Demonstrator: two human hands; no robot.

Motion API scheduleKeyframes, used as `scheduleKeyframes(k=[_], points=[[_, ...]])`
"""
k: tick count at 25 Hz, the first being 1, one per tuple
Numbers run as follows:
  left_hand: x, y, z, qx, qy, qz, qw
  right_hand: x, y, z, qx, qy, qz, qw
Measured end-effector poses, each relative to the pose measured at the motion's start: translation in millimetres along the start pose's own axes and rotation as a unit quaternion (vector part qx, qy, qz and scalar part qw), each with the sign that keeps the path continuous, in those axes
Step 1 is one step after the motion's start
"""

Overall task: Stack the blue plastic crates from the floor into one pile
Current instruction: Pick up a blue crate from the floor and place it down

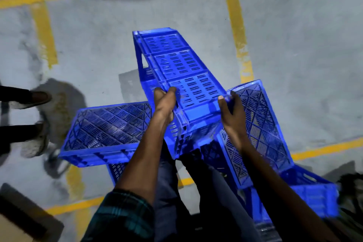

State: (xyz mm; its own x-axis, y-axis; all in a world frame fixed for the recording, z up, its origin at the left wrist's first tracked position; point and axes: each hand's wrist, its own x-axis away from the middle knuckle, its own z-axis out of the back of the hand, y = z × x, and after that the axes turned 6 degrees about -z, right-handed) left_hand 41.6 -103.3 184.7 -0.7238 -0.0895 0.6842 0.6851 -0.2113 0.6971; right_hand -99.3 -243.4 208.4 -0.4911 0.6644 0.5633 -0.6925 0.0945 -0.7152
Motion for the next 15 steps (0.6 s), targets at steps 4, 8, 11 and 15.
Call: scheduleKeyframes(k=[4, 8, 11, 15], points=[[58, 33, 3, 0.030, 0.051, 0.021, 0.998, 79, -28, 23, -0.013, 0.095, 0.061, 0.993], [103, 72, -1, 0.088, 0.065, 0.028, 0.994, 138, -43, 17, -0.012, 0.155, 0.061, 0.986], [130, 104, -3, 0.139, 0.071, 0.032, 0.987, 165, -57, 27, -0.013, 0.164, 0.082, 0.983], [156, 136, -12, 0.183, 0.054, 0.040, 0.981, 180, -76, 43, -0.034, 0.194, 0.086, 0.977]])
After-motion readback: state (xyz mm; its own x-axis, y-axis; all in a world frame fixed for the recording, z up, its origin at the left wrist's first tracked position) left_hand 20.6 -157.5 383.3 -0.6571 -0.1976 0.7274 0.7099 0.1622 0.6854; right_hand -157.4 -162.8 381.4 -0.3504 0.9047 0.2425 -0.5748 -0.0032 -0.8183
